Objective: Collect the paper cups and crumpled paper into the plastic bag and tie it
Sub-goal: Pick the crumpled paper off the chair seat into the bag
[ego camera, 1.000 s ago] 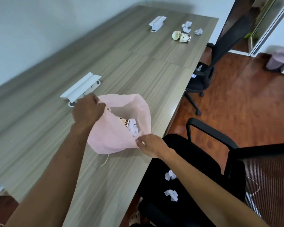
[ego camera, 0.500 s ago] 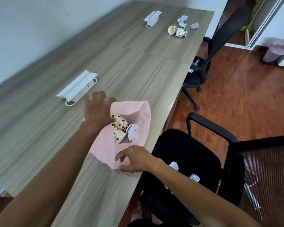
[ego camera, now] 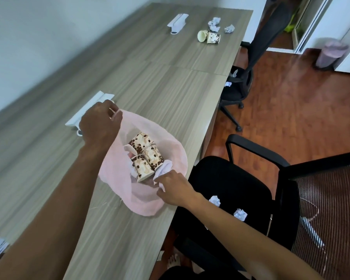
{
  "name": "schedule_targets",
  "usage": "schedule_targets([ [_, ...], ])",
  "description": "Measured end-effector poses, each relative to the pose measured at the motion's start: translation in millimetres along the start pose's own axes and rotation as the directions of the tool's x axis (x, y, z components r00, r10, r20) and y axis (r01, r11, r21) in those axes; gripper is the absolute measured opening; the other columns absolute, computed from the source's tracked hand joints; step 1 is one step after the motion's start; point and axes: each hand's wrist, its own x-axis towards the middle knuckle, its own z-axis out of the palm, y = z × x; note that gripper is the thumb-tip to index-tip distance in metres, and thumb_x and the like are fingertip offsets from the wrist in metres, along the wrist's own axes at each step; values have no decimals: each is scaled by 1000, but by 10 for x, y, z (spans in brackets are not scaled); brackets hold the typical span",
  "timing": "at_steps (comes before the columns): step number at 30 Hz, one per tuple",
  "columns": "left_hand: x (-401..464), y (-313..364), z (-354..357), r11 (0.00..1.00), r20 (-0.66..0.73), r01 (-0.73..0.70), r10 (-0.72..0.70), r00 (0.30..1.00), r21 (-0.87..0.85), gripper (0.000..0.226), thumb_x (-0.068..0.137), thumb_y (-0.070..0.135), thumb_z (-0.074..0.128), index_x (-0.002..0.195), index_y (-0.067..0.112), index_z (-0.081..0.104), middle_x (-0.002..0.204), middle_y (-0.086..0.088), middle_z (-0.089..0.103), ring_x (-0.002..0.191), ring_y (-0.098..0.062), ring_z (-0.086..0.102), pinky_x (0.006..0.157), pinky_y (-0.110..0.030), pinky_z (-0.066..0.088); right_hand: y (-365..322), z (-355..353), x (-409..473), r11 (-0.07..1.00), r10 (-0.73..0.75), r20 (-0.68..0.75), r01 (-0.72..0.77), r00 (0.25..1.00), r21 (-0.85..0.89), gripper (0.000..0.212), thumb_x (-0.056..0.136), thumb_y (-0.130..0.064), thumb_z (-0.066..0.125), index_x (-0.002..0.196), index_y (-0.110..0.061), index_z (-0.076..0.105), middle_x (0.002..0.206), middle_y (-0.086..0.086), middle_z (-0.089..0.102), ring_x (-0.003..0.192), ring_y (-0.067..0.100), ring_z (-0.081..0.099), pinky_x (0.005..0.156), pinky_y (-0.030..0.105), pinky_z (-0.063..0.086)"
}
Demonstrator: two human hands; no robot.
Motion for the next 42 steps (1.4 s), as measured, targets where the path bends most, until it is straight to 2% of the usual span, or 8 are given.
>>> schedule_targets([
  [3, -117, -17, 56, 998, 43, 22, -20, 999, -56, 17, 83, 29, 68, 98, 20, 69, 90, 0, 69, 89, -24, 63, 74, -33, 41, 86, 13, -29, 997, 23, 51, -27, 998, 78, 36, 90, -27, 55, 124, -20, 65, 127, 5, 62, 122, 22, 50, 97, 36, 46],
  [8, -322, 8, 223, 996, 100, -6, 15, 995, -91, 18, 81, 33, 71, 95, 23, 69, 87, 3, 68, 87, -22, 62, 72, -34, 45, 161, -3, -110, 975, 57, -225, -6, 973, 221, 23, 91, -27, 57, 106, -17, 71, 113, -1, 68, 107, 18, 51, 87, 24, 41],
  [14, -519, 168, 438, 984, 178, 56, -25, 984, -168, 11, 84, 24, 64, 93, 21, 69, 90, 3, 71, 86, -23, 63, 72, -30, 41, 464, 118, -340, 883, 405, -480, -195, 778, 428, 16, 93, -33, 53, 88, -20, 61, 90, -9, 57, 88, 11, 50, 78, 24, 42],
  [18, -553, 295, 546, 951, 188, 126, -73, 979, -284, 11, 81, 24, 63, 89, 22, 69, 82, 7, 68, 77, -20, 65, 76, -37, 53, 805, 550, -663, 726, 663, -394, -417, 637, 547, 16, 96, -34, 50, 89, -21, 53, 91, -5, 52, 88, 16, 52, 78, 33, 47],
  [21, -520, 397, 653, 923, 190, 146, -81, 978, -355, 10, 79, 25, 62, 86, 22, 68, 76, 10, 65, 71, -18, 63, 75, -37, 53, 1082, 1050, -891, 527, 823, -120, -668, 556, 525, 20, 92, -38, 54, 102, -21, 54, 109, 4, 54, 102, 27, 55, 87, 38, 47],
  [28, -417, 516, 858, 879, 179, 191, -124, 976, -436, 11, 80, 31, 65, 89, 26, 69, 75, 13, 65, 63, -4, 58, 76, -30, 51, 1556, 1802, -1187, 221, 887, 311, -905, 341, 362, 65, 86, -44, 59, 142, -22, 34, 136, 15, 45, 115, 35, 54, 91, 40, 50],
  [38, -653, 180, 721, 973, 237, -42, 97, 967, -228, 50, 66, 41, 83, 109, 30, 60, 94, 14, 60, 77, -12, 55, 70, -31, 44, 1793, 2204, -1154, 304, 848, 355, -910, 393, 281, 50, 92, -17, 58, 141, -14, 45, 139, 18, 46, 127, 32, 46, 97, 31, 42],
  [42, -656, 29, 685, 973, 237, -14, 70, 969, -229, 46, 67, 31, 81, 107, 27, 59, 89, 13, 59, 74, -16, 56, 71, -36, 48, 1853, 2310, -1195, 300, 880, 292, -915, 375, 270, 40, 86, -8, 61, 127, -10, 57, 127, 24, 50, 100, 31, 57, 88, 30, 50],
])
